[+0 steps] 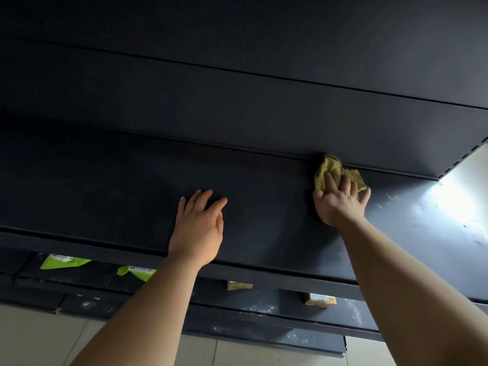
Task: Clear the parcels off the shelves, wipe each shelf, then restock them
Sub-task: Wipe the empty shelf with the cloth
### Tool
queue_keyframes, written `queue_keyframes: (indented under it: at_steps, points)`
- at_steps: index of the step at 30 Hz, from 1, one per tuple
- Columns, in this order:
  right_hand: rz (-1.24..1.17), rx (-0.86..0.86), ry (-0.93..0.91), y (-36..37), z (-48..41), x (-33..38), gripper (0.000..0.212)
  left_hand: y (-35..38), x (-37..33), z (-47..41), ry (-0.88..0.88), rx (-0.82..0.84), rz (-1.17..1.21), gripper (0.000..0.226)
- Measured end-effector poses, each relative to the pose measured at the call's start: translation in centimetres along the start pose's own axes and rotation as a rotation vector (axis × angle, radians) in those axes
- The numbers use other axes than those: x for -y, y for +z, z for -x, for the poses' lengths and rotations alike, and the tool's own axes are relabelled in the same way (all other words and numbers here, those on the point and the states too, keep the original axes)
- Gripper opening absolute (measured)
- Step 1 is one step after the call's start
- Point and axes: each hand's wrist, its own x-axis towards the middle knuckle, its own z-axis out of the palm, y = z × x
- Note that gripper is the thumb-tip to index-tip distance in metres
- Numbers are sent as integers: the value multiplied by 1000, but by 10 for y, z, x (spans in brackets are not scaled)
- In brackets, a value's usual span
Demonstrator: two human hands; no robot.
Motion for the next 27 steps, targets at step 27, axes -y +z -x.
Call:
queue_keyframes:
  at_steps: [27]
  points:
    - [6,16,161,15,125,-38,64,-4,-1,0,104,86,-36,42]
